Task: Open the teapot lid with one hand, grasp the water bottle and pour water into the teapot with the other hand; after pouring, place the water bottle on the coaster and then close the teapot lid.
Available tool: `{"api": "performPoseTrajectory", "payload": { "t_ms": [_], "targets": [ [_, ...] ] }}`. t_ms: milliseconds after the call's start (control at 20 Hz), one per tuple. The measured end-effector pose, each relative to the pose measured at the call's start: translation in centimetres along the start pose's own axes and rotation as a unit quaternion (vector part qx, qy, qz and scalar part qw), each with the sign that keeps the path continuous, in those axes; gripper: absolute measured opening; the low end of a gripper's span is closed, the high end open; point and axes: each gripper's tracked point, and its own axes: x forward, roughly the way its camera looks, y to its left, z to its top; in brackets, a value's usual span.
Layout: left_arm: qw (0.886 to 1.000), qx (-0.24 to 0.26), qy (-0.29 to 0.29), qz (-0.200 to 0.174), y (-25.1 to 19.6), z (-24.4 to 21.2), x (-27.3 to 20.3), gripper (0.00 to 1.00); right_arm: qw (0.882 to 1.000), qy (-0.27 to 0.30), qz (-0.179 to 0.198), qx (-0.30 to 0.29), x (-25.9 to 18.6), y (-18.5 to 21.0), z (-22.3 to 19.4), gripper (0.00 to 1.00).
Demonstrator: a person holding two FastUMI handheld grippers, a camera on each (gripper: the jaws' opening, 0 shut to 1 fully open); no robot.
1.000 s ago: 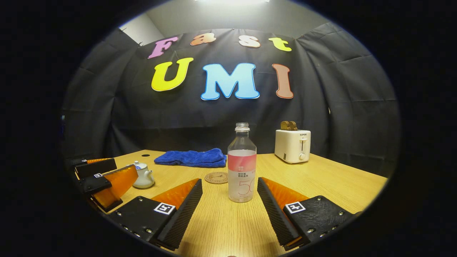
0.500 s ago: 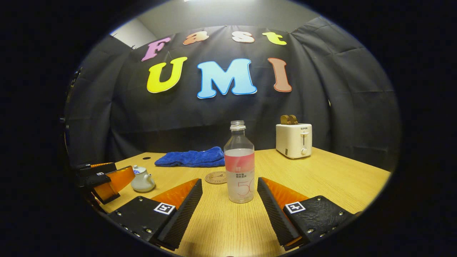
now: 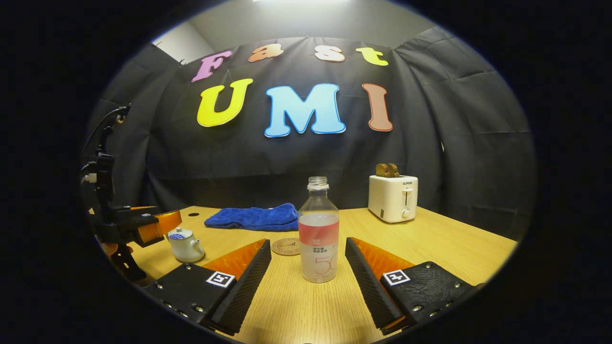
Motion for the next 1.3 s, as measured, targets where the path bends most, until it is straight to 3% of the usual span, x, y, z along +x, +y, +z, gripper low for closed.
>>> {"api": "performPoseTrajectory", "payload": {
  "t_ms": [300,500,650,900,1000,1200,1300],
  "targets": [
    [1.000,0.010,0.026,-0.003,-0.2,-1.0,2.3,0.96,1.000,0.016,0.001,0.004,0.6,-0.1,-0.9,0.97],
    [0.999,0.015,0.038,-0.007,-0.5,-1.9,2.8,0.85,1.000,0.023,0.000,0.015,0.8,-0.6,-1.3,0.97],
    [0.999,0.016,0.046,-0.010,-0.6,-2.4,3.0,0.85,0.999,0.025,-0.005,0.020,0.6,-1.0,-1.5,0.97],
    [0.998,0.018,0.058,-0.006,-0.4,-3.1,3.6,0.68,0.999,0.034,-0.012,0.024,0.4,-1.6,-2.4,0.97],
    [0.998,0.024,0.063,0.001,-0.4,-3.4,3.5,0.68,0.999,0.040,-0.015,0.030,0.4,-1.8,-2.8,0.97],
    [0.998,0.031,0.061,0.004,-0.1,-3.5,4.0,0.40,0.998,0.046,-0.020,0.044,0.4,-2.4,-3.2,0.97],
    [0.998,0.034,0.061,0.004,-0.1,-3.5,4.0,0.40,0.998,0.045,-0.023,0.045,0.4,-2.7,-3.1,0.96]
  ]
}}
